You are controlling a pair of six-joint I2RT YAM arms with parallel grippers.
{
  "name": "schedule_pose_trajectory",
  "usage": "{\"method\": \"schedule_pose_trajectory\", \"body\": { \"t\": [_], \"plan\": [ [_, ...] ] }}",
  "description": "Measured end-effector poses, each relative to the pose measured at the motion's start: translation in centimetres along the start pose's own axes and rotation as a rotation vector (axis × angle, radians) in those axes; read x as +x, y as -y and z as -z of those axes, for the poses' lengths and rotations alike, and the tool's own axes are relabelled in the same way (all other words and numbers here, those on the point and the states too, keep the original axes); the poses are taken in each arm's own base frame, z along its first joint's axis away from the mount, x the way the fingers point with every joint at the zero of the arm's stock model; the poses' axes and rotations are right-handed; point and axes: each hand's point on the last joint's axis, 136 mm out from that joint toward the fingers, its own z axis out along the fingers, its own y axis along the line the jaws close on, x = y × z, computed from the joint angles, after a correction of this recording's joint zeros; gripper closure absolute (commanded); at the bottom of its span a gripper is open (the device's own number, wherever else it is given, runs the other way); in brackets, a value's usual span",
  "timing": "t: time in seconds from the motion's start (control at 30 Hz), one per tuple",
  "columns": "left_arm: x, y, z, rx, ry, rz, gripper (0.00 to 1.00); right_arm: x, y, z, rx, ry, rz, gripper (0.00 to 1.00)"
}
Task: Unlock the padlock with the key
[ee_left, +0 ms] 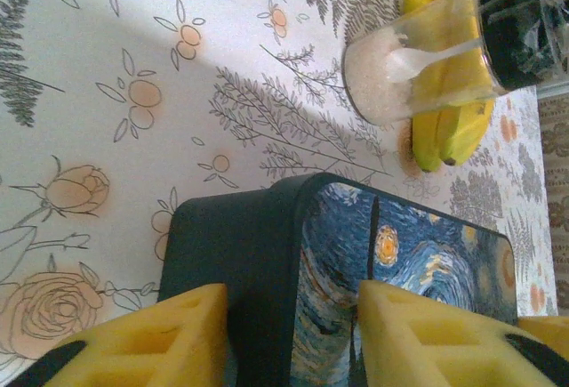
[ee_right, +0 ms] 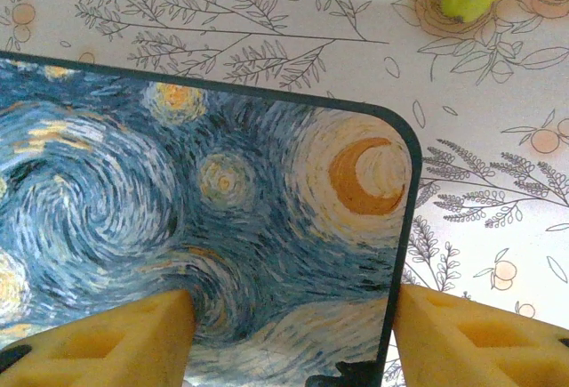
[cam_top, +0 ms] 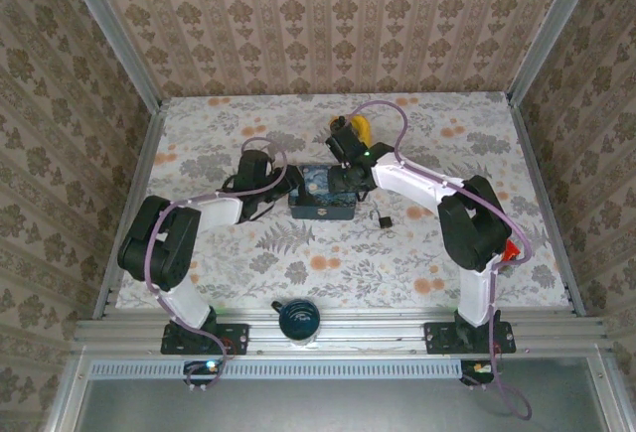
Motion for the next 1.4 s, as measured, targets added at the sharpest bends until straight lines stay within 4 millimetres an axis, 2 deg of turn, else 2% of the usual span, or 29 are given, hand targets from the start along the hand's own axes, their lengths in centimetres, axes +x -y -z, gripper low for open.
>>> {"method": "schedule_pose_trajectory", "body": {
  "t": [0.17, 0.27, 0.33, 0.47, 0.63, 0.73, 0.77, 0.8, 0.83, 0.93, 1.07, 1.17, 1.27, 1.4],
  "plan": [
    [0.2, 0.7, 0.2, 0.027, -0.012, 0.002, 0.37, 0.1, 0.2, 0.4, 0.001, 0.001, -0.001, 0.33],
    [-0.1, 1.3, 1.1, 0.048, -0.016, -0.003, 0.24, -0.1, 0.4, 1.5, -0.003, 0.02, -0.005, 0.31],
    [-1.1, 1.8, 2.2, 0.055, 0.005, -0.008, 0.17, -0.4, 1.0, 2.8, 0.0, 0.043, -0.012, 0.3],
    [-4.1, 2.8, 6.0, 0.061, 0.099, -0.042, 0.06, -1.0, 2.7, 6.0, 0.014, 0.11, -0.037, 0.29],
    [-7.7, 3.6, 12.3, 0.021, 0.265, -0.129, 0.05, -1.0, 6.5, 9.6, 0.064, 0.199, -0.084, 0.28],
    [-9.0, 2.6, 16.0, -0.056, 0.377, -0.187, 0.05, -0.3, 9.1, 11.0, 0.096, 0.231, -0.117, 0.27],
    [-9.2, 2.0, 17.2, -0.093, 0.414, -0.209, 0.0, 0.0, 10.0, 11.5, 0.109, 0.242, -0.128, 0.27],
    [-9.4, 1.5, 18.1, -0.122, 0.441, -0.223, 0.0, 0.3, 10.8, 11.8, 0.122, 0.253, -0.14, 0.22],
    [-9.5, 0.8, 19.0, -0.161, 0.473, -0.241, 0.0, 0.6, 11.7, 12.3, 0.135, 0.265, -0.151, 0.0],
    [-9.2, -1.6, 20.9, -0.265, 0.536, -0.284, 0.0, 1.4, 14.1, 13.8, 0.183, 0.31, -0.167, 0.0],
    [-8.0, -5.1, 22.1, -0.392, 0.586, -0.349, 0.0, 2.0, 16.4, 15.4, 0.258, 0.377, -0.17, 0.0],
    [-7.4, -7.3, 22.4, -0.469, 0.608, -0.396, 0.0, 2.3, 17.8, 15.9, 0.303, 0.425, -0.159, 0.0],
    [-7.5, -8.8, 22.6, -0.534, 0.629, -0.441, 0.0, 2.8, 18.8, 15.7, 0.329, 0.458, -0.134, 0.0],
    [-8.4, -9.5, 23.2, -0.587, 0.675, -0.498, 0.0, 3.2, 20.3, 15.6, 0.358, 0.504, -0.128, 0.0]
  ]
}}
